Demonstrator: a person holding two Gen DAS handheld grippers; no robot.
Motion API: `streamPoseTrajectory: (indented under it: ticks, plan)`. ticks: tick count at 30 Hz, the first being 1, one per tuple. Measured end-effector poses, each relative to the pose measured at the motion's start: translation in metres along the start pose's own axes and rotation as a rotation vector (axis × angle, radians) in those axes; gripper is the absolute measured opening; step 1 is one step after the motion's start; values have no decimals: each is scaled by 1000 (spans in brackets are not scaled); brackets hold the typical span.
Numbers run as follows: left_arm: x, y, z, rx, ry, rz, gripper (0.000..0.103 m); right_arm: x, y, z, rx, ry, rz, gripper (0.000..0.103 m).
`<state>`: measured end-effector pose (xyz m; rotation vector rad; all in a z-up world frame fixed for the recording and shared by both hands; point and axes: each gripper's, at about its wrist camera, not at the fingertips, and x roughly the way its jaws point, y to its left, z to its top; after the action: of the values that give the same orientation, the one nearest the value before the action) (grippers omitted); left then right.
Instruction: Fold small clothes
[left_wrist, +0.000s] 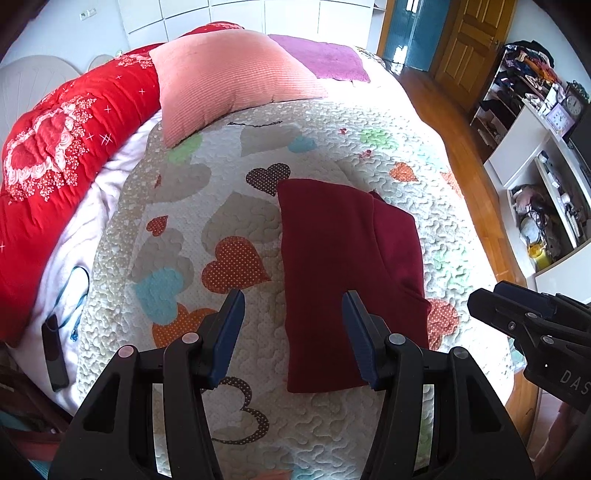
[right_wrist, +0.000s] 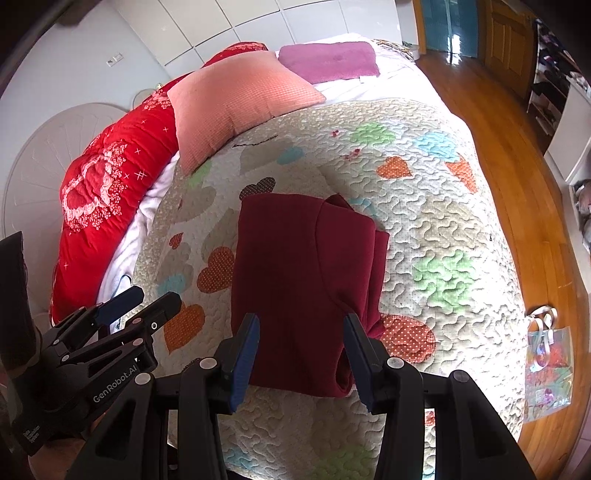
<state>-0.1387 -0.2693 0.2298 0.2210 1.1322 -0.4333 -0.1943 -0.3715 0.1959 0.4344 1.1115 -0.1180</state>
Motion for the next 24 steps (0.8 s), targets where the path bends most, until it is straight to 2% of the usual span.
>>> streamPoseTrajectory:
  ticks: [24]
  plan:
    - [8,0,0,20,18,1,54,10,-6,0,20,30,11,45]
